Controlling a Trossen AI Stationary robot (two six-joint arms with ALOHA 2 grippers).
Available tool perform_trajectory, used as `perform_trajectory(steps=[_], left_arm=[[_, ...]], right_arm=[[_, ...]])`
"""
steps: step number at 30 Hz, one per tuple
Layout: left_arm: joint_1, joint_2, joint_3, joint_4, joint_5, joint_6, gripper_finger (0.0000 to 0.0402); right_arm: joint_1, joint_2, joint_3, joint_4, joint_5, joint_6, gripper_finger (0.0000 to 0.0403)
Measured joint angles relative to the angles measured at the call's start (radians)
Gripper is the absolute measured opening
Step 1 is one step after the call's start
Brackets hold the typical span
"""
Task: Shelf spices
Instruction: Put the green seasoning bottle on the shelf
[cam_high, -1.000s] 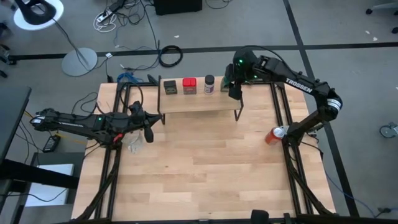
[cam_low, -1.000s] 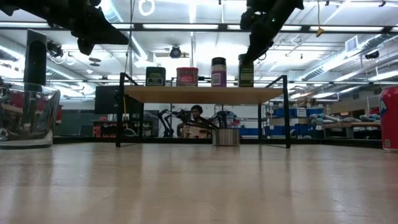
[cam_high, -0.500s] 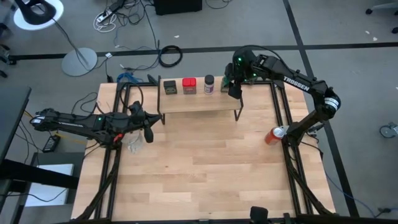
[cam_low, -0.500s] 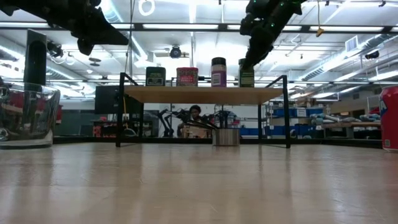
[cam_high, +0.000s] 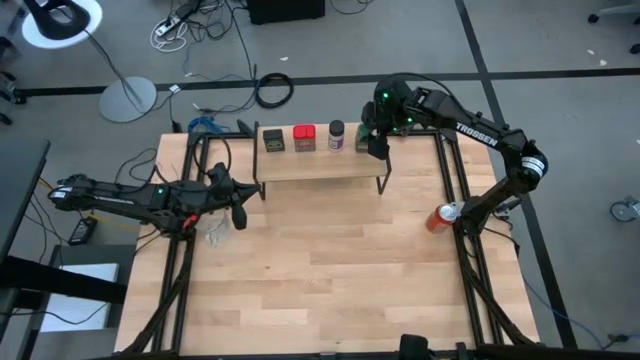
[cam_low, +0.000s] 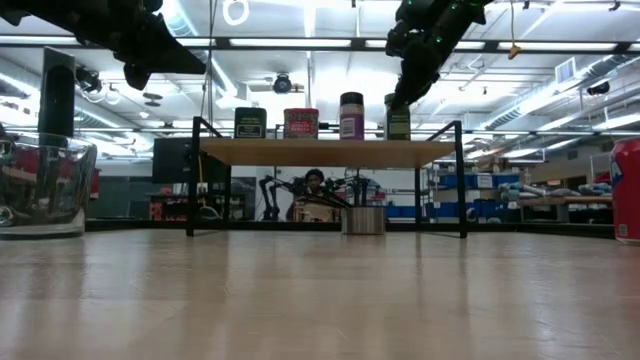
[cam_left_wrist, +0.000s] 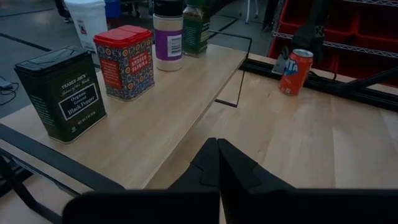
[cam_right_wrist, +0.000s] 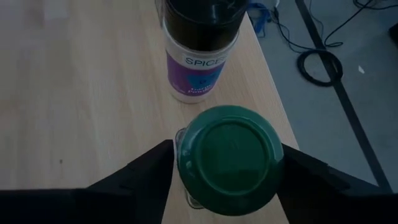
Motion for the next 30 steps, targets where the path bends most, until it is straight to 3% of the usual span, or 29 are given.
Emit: perform_trajectory(steps=[9,30], left_arm=[[0.000,0.000,0.000,-0.003,0.000,-0.001,0.0000],[0.000,0.000,0.000,-0.004,0.000,-0.001,0.0001]], right_arm=[[0.000,0.000,0.000,0.030,0.001,-0.013,0.0231],[0.000,0.000,0.000,0.017,0.018,-0.015,0.0242]])
